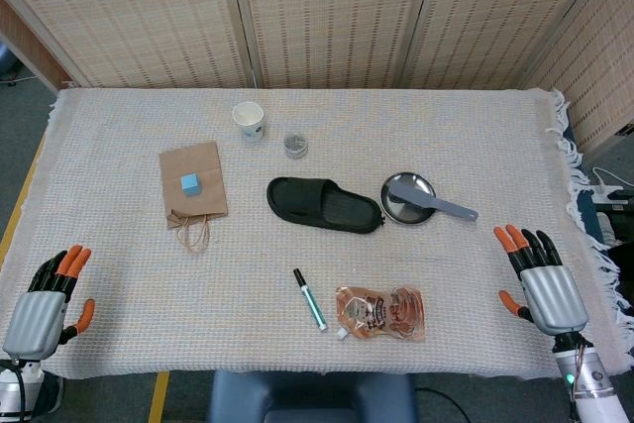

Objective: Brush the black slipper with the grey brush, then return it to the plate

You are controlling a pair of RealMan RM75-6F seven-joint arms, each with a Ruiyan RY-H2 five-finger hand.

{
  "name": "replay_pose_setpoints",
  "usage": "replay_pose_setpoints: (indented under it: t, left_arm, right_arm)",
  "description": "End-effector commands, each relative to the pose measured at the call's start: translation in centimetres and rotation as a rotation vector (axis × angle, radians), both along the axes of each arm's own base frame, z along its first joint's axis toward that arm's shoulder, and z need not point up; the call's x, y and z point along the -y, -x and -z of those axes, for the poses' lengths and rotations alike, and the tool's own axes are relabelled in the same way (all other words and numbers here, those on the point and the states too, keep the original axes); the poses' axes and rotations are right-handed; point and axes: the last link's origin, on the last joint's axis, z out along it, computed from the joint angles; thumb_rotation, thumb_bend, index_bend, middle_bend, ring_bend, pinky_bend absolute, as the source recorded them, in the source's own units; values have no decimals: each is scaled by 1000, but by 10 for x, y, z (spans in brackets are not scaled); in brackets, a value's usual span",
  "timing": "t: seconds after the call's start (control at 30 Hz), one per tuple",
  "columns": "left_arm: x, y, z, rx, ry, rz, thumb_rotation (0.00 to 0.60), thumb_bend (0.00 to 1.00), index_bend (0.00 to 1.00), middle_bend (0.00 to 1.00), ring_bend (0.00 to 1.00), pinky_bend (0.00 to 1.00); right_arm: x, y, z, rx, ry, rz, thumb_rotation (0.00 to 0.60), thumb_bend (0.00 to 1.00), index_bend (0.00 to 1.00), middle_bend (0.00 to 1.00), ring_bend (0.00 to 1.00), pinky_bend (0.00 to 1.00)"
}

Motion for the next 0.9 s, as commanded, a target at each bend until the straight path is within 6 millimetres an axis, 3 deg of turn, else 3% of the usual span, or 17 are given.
replay_pose_setpoints:
  t: [0.03,0.27,0.4,0.47,0.6,0.73,0.9]
  left_arm:
    - [0,0,1,-3,2,-2,600,498,0,0,0,106]
    - [-3,0,3,2,14,-2,600,497,0,0,0,106]
    - [-6,1,5,7,21,-2,600,497,0,0,0,106]
    - [-7,1,6,11,30,-5,600,497,0,0,0,106]
    - [-7,2,6,18,38,-8,600,499,0,0,0,106]
    - [-7,3,6,20,41,-11,600,500,0,0,0,106]
    - [-7,5,5,30,46,-20,600,497,0,0,0,106]
  right_arm:
    - [1,1,-1,2,13,10,600,171,0,0,0,0]
    - [21,-6,11,46,-6,-1,600,172,0,0,0,0]
    - [58,-17,24,47,-21,10,600,172,0,0,0,3]
    - [92,-26,39,89,-50,44,600,171,0,0,0,27]
    - [135,-39,58,145,-95,95,600,175,39,11,0,68]
    - [148,-43,64,141,-93,101,600,179,108,52,0,74]
    - [196,-66,97,121,-89,137,600,186,179,101,0,84]
